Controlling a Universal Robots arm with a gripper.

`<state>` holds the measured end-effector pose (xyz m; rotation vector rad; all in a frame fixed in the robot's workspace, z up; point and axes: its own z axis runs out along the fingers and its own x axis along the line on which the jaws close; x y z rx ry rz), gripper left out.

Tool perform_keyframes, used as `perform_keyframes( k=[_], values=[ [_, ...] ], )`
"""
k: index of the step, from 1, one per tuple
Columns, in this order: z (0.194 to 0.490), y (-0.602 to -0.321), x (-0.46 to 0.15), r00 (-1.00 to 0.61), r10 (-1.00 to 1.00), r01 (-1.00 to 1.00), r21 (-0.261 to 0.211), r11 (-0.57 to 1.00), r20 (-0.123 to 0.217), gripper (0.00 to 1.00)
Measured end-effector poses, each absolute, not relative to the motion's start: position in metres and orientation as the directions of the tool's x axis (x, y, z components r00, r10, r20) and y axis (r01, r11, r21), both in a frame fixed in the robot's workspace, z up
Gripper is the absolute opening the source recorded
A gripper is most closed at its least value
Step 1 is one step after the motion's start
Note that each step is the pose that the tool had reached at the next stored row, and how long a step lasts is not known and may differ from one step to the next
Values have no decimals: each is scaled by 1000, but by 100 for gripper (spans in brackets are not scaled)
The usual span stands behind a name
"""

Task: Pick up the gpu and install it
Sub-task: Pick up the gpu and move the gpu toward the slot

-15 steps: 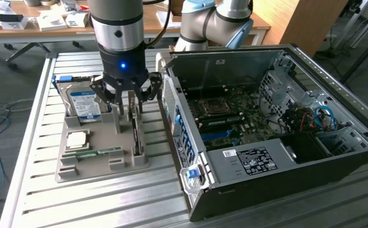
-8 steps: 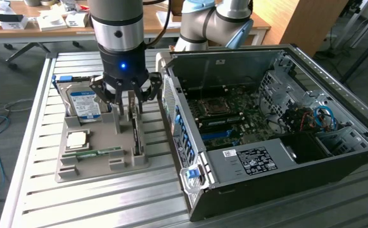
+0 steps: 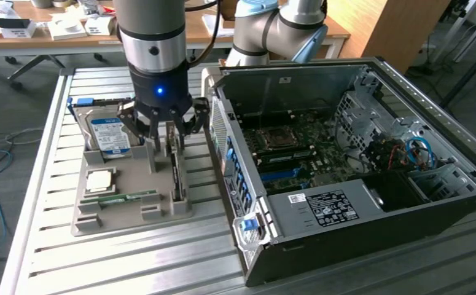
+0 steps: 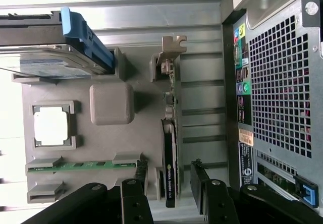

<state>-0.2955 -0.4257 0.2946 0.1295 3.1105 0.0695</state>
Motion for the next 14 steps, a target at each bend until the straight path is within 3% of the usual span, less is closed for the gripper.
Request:
perform_keyframes(
  k=[14],
  values=[
    [289, -426, -295, -996, 84, 82, 46, 996, -26, 47]
  ],
)
